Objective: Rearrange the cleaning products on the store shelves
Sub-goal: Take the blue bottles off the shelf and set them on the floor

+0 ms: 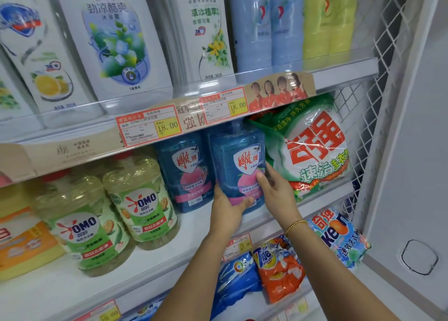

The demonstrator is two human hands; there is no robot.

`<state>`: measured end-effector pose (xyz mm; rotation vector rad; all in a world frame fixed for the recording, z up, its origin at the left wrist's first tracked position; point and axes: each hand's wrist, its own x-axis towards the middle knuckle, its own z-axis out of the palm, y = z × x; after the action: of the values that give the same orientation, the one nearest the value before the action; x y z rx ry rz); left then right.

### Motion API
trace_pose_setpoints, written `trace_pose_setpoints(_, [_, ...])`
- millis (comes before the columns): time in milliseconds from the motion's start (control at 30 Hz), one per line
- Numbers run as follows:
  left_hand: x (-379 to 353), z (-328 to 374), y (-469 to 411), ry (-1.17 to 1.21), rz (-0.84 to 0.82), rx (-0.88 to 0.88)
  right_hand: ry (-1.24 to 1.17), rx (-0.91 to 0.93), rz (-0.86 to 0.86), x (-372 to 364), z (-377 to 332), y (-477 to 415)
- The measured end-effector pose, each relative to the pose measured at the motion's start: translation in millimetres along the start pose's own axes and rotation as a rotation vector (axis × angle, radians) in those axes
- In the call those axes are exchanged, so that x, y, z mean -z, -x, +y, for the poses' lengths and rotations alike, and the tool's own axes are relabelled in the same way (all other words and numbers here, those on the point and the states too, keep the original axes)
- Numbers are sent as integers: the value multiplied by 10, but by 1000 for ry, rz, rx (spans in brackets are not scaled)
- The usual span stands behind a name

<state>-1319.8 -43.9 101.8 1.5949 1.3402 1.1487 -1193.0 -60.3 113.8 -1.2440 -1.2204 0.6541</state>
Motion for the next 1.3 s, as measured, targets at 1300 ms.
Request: trace_pose_setpoints(1300, [192,92,61,-25,594,118,205,238,127,-180,-1,132])
